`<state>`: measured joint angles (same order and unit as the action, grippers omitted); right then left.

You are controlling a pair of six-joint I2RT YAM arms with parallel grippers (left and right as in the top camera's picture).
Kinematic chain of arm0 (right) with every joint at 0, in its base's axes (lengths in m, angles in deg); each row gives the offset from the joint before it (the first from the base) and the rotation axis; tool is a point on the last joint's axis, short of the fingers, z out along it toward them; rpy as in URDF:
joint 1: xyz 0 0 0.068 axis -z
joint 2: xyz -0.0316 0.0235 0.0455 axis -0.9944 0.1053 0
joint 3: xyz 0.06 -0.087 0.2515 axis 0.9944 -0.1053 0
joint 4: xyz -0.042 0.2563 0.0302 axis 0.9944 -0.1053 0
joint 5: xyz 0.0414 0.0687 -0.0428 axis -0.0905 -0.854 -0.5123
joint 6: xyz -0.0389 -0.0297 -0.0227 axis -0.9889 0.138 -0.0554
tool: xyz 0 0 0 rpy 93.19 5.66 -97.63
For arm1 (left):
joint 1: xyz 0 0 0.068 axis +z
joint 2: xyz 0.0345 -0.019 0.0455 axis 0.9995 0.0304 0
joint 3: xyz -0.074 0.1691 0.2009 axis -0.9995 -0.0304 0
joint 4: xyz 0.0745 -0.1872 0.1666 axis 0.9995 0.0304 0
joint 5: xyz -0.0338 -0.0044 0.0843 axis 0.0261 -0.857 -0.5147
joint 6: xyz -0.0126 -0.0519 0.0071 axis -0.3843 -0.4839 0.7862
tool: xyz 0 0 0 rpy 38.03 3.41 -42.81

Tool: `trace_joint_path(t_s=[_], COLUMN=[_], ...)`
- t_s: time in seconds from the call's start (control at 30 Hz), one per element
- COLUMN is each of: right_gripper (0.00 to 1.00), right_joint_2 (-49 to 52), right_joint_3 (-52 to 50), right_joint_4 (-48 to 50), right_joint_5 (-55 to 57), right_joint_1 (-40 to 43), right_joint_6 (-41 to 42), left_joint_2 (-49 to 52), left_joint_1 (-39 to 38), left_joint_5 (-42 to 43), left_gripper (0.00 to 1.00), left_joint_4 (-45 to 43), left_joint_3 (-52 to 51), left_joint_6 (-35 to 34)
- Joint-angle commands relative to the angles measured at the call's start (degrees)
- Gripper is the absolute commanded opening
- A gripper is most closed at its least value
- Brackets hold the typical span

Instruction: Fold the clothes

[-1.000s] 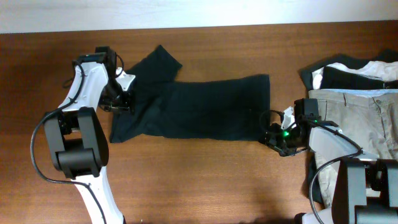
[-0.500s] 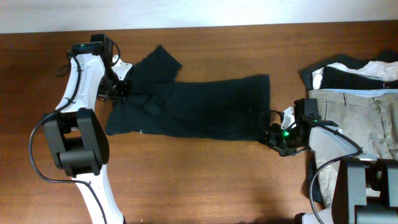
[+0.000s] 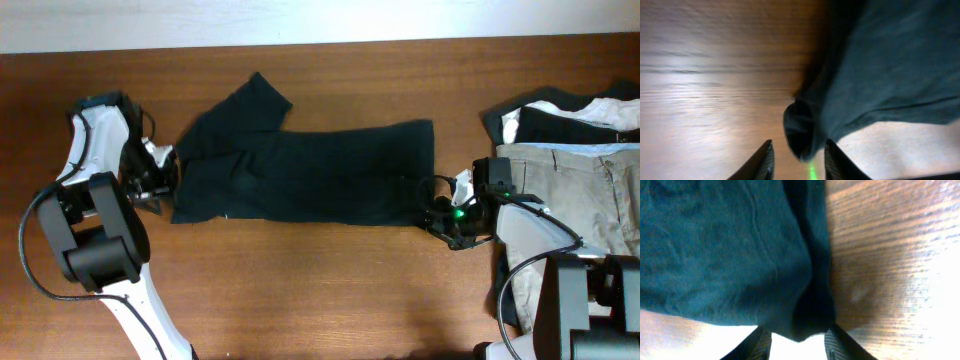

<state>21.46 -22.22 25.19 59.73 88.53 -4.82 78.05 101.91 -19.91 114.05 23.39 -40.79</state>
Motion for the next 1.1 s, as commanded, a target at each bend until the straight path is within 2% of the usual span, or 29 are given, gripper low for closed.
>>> trace_joint_path(t_s=[0.0, 0.03, 0.07, 0.17, 0.23, 0.33, 0.37, 0.4, 0.43, 0.47, 0.53, 0.63, 0.67, 0.73, 0.8, 0.87, 0.97, 1.0, 1.07], right_gripper=[0.22, 0.1, 0.04, 0.04, 0.04, 0.04, 0.07, 0.24, 0.3, 0.33, 0.35, 0.35, 0.37, 0.44, 0.46, 0.52, 0.54, 0.52, 0.49], right_joint_2=[2.27, 2.27, 2.16, 1.38, 1.03, 1.03, 1.03, 1.03, 1.03, 1.03, 1.03, 0.98, 0.98, 1.11, 1.42, 1.42, 1.49, 1.49, 1.49], right_joint_3=[-1.64, -1.25, 0.0, 3.89, 7.89, 9.22, 9.2, 9.2, 9.22, 9.25, 9.68, 12.94, 15.74, 16.96, 14.75, 9.9, 3.26, 1.4, 0.24], right_joint_4=[-0.02, -2.16, -6.01, -14.58, -23.91, -27.56, -28.17, -28.89, -29.11, -29.51, -29.68, -29.68, -29.64, -29.33, -30.1, -28.74, -19.89, -16.33, -13.14], right_joint_5=[5.77, 6.75, 9.35, 12.83, 18.62, 19.52, 19.26, 19.1, 19.06, 19.06, 17.07, 12.31, 9.55, 6.1, 1.62, -0.11, -2.78, -2.84, -2.95], right_joint_1=[0.0, 0.02, 0.02, 0.0, 0.0, 0.0, 0.0, 0.0, 0.0, 0.0, 0.0, 0.0, 0.0, -0.07, -0.98, -4.52, -10.95, -13.03, -15.32], right_joint_6=[-0.44, -0.44, -0.44, -0.42, 2.84, 2.56, 2.56, 2.23, 1.16, 0.57, -2.14, -8.52, -10.62, -10.54, -10.58, -10.54, -6.36, -2.58, -0.74], left_joint_2=[0.22, 0.22, 0.22, 0.2, 0.2, 0.2, 0.2, 0.2, 0.2, 0.2, 0.2, 0.2, 0.2, 0.2, 0.22, 0.22, 0.22, 0.22, 0.22], left_joint_1=[0.76, 0.76, 0.83, 2.62, 5.4, 7.91, 8.07, 7.91, 7.87, 7.89, 7.89, 7.87, 7.72, 5.79, 2.6, 0.35, -0.42, -0.07, 0.28], left_joint_5=[5.73, 6.71, 6.69, 6.51, 6.47, 6.54, 6.56, 6.56, 6.54, 6.54, 6.54, 7.82, 11.54, 19.19, 17.81, 17.84, 17.81, 17.81, 17.81], left_gripper=[0.19, 0.09, 0.0, 0.0, 0.0, 0.0, 0.0, 0.08, 0.25, 0.34, 0.42, 0.44, 0.44, 0.44, 0.44, 0.46, 0.49, 0.49, 0.49], left_joint_4=[-5.11, -7.34, -8.2, -8.9, -8.24, -6.51, -6.03, -5.35, -4.9, -3.91, -1.86, 1.07, 1.09, 0.57, 0.66, 0.59, 0.68, 1.01, 1.05], left_joint_3=[-7.06, -8.48, -8.48, -7.56, -4.35, 0.48, 1.57, 2.56, 3.1, 3.93, 6.03, 10.91, 12.9, 14.1, 13.73, 13.73, 13.73, 13.73, 13.73], left_joint_6=[-0.24, -0.13, -0.13, -0.13, -0.13, -0.13, -0.13, -0.13, -0.13, -0.13, -0.13, -0.13, 0.31, 5.99, 6.51, 6.49, 6.49, 6.49, 6.49])
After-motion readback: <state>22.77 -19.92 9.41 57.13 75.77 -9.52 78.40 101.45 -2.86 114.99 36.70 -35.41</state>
